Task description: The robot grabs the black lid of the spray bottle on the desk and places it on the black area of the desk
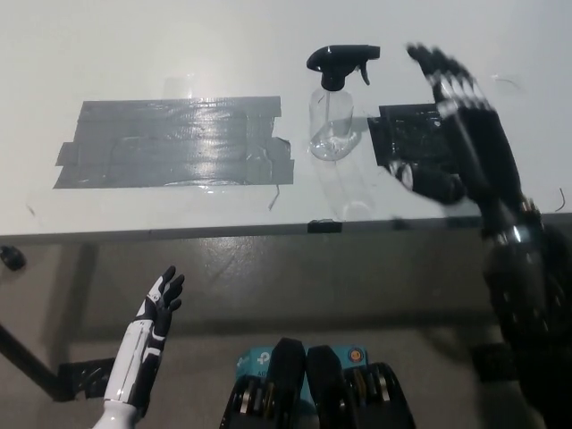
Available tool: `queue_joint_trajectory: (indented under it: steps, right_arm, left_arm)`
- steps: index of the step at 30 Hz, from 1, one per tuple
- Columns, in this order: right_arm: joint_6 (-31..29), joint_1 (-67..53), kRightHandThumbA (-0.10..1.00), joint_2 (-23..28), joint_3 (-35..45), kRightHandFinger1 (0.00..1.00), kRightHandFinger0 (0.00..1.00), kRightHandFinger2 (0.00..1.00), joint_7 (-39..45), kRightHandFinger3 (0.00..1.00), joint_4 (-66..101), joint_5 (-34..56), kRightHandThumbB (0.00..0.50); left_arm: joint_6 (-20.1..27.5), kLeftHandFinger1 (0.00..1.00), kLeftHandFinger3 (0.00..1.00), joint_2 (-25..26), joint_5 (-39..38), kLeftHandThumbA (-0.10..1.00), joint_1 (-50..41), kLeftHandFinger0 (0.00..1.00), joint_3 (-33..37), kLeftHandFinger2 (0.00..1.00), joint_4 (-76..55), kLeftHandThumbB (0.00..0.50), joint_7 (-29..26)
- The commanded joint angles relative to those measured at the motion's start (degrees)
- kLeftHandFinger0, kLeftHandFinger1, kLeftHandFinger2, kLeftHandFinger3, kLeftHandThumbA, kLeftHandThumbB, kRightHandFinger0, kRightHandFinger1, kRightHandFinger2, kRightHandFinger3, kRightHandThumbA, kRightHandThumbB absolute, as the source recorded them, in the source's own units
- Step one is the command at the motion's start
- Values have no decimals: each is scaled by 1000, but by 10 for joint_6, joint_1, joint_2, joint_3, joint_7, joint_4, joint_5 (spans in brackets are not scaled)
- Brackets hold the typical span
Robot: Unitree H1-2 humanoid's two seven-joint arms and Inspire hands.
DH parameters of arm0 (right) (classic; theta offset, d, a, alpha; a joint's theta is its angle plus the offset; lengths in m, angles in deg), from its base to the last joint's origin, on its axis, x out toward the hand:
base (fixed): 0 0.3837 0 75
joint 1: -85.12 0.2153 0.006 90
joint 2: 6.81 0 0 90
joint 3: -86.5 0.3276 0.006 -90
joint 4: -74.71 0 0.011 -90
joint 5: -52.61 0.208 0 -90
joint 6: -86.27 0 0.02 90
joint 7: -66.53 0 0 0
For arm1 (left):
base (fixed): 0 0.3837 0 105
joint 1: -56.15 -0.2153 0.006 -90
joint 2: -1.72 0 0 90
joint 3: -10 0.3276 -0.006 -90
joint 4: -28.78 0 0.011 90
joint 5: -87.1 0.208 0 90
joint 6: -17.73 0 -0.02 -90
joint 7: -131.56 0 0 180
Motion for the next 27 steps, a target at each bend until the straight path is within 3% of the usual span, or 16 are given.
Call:
queue_joint_trajectory:
  steps: [1,14,27]
  right_arm:
    - [101,125,1000,17,-37,1000,1000,1000,11,1000,-56,-148,411]
    - [149,220,1000,14,-93,1000,1000,1000,-2,1000,-213,-152,422]
    - [146,284,1000,4,-112,1000,1000,1000,-66,1000,-356,-136,416]
  left_arm:
    - [15,1000,1000,5,5,1000,7,1000,-1,1000,-30,81,1]
    - [9,1000,1000,4,9,1000,14,1000,0,1000,-29,101,1]
    - [3,1000,1000,6,3,1000,21,1000,0,1000,-28,95,5]
